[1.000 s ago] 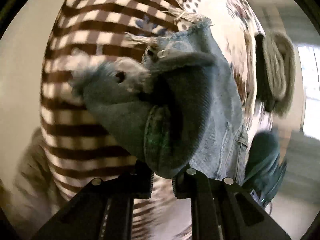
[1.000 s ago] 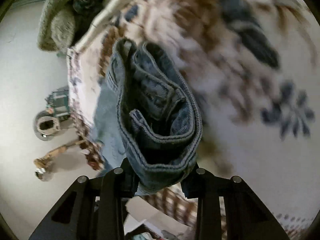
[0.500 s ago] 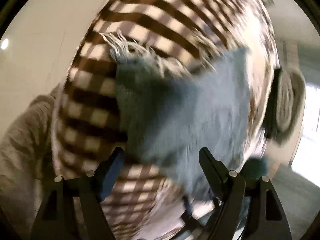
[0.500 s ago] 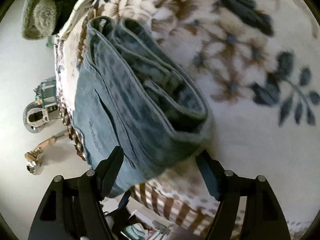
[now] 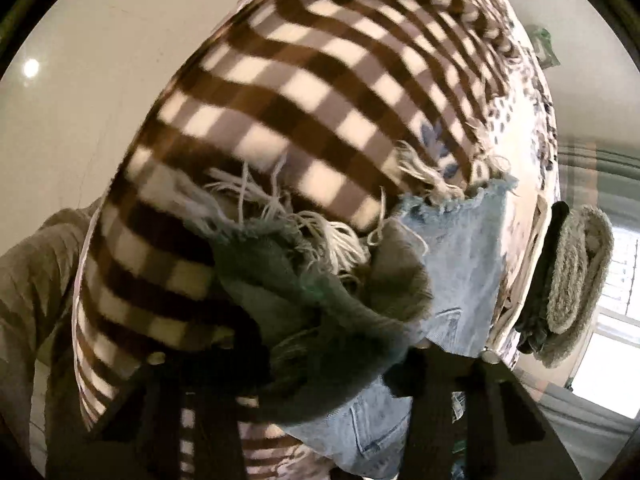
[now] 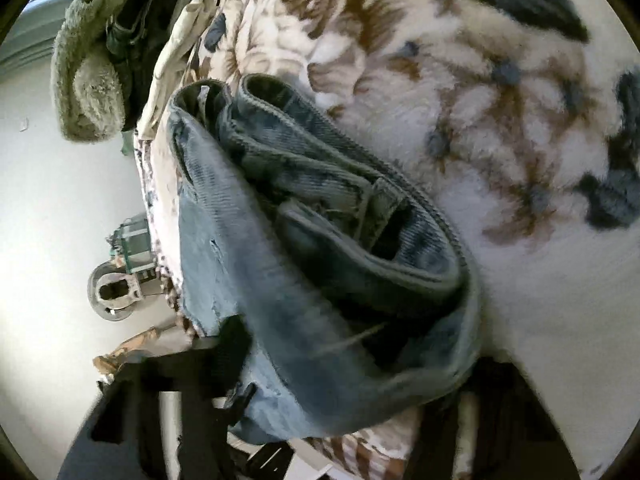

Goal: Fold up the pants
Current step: 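Lift the folded shorts with both grippers and carry them toward the grey towel stack, then lower the shorts onto the grey towel stack and open both grippers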

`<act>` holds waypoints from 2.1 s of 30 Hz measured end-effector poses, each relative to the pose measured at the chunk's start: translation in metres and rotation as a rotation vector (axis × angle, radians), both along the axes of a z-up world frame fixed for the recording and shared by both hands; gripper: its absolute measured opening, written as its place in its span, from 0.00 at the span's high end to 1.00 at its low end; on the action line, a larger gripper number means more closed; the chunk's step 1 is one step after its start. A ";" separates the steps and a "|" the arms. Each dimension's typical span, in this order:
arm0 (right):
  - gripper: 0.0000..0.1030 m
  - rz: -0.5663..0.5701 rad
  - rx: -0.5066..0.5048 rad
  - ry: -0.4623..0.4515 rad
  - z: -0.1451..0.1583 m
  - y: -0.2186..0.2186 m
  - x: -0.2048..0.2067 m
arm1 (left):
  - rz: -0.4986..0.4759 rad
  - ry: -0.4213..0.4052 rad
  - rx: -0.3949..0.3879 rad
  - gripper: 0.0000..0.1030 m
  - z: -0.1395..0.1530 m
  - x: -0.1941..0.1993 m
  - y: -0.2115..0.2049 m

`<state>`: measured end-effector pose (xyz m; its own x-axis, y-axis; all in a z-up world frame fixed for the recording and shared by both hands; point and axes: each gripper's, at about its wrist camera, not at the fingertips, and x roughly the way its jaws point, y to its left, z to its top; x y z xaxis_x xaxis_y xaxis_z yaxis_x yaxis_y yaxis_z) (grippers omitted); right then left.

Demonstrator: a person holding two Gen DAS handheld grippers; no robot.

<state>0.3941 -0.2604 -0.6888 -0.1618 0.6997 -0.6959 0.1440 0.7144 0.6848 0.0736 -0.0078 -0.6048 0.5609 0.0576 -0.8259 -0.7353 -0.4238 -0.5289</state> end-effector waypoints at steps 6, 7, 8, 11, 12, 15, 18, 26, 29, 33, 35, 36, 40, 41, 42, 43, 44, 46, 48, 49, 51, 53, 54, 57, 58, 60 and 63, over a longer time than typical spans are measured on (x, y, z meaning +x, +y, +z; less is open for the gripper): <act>0.80 0.029 -0.029 -0.060 0.037 0.013 -0.003 | -0.112 -0.020 0.051 0.75 0.021 0.005 0.009; 0.81 0.036 -0.034 -0.070 0.046 0.017 -0.004 | -0.132 -0.019 0.056 0.75 0.027 0.006 0.010; 0.82 0.042 -0.038 -0.078 0.056 0.018 -0.001 | -0.147 -0.023 0.058 0.76 0.033 0.006 0.010; 0.83 0.059 -0.063 -0.091 0.097 0.025 -0.001 | -0.187 -0.037 0.072 0.76 0.062 0.008 0.013; 0.84 0.071 -0.077 -0.102 0.117 0.028 0.000 | -0.199 -0.046 0.075 0.76 0.074 0.010 0.016; 0.85 0.079 -0.084 -0.115 0.156 0.032 0.003 | -0.243 -0.074 0.094 0.76 0.113 0.019 0.026; 0.85 0.060 -0.072 -0.125 0.204 0.028 0.009 | -0.297 -0.095 0.116 0.76 0.155 0.033 0.035; 0.85 -0.020 -0.025 -0.204 0.310 0.023 0.047 | -0.426 -0.191 0.158 0.76 0.257 0.105 0.065; 0.85 -0.096 0.012 -0.271 0.359 0.041 0.083 | -0.491 -0.265 0.188 0.76 0.294 0.158 0.096; 0.85 -0.206 0.051 -0.347 0.413 0.075 0.138 | -0.571 -0.374 0.217 0.76 0.339 0.246 0.150; 0.85 -0.269 0.069 -0.393 0.437 0.099 0.172 | -0.612 -0.428 0.229 0.76 0.359 0.294 0.180; 0.85 -0.299 0.077 -0.417 0.447 0.111 0.189 | -0.630 -0.447 0.237 0.76 0.366 0.315 0.193; 0.85 -0.399 0.094 -0.493 0.458 0.161 0.256 | -0.717 -0.511 0.296 0.76 0.388 0.415 0.250; 0.85 -0.417 0.097 -0.501 0.453 0.171 0.270 | -0.737 -0.524 0.307 0.76 0.386 0.438 0.263; 0.85 -0.436 0.090 -0.504 0.443 0.181 0.284 | -0.755 -0.533 0.308 0.76 0.380 0.458 0.273; 0.85 -0.454 0.083 -0.499 0.428 0.190 0.295 | -0.771 -0.533 0.305 0.76 0.369 0.477 0.283; 0.85 -0.478 0.087 -0.485 0.407 0.197 0.305 | -0.790 -0.535 0.293 0.76 0.355 0.492 0.291; 0.85 -0.505 0.089 -0.448 0.367 0.206 0.310 | -0.826 -0.488 0.281 0.76 0.319 0.513 0.306; 0.85 -0.494 0.048 -0.414 0.319 0.214 0.310 | -0.850 -0.448 0.246 0.76 0.280 0.524 0.313; 0.86 -0.485 0.026 -0.379 0.293 0.217 0.305 | -0.859 -0.415 0.221 0.76 0.259 0.524 0.317; 0.86 -0.475 -0.003 -0.333 0.257 0.217 0.294 | -0.864 -0.379 0.176 0.76 0.227 0.518 0.319; 0.86 -0.475 -0.020 -0.322 0.238 0.214 0.282 | -0.865 -0.348 0.153 0.76 0.203 0.502 0.319; 0.86 -0.481 -0.020 -0.318 0.234 0.212 0.276 | -0.870 -0.337 0.149 0.76 0.198 0.496 0.317; 0.85 -0.474 -0.023 -0.313 0.231 0.207 0.266 | -0.899 -0.312 0.147 0.76 0.186 0.479 0.312; 0.85 -0.455 -0.040 -0.316 0.233 0.209 0.263 | -0.909 -0.305 0.150 0.76 0.185 0.474 0.310; 0.83 -0.425 -0.055 -0.315 0.234 0.210 0.264 | -0.924 -0.295 0.151 0.76 0.184 0.466 0.312; 0.78 -0.381 -0.087 -0.300 0.233 0.210 0.260 | -0.938 -0.281 0.146 0.75 0.183 0.457 0.317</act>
<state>0.6537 -0.0500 -0.4557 0.3104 0.6072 -0.7314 0.2120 0.7058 0.6760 0.5303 0.3096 -0.4222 0.6057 -0.4197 -0.6760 -0.5793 0.3498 -0.7363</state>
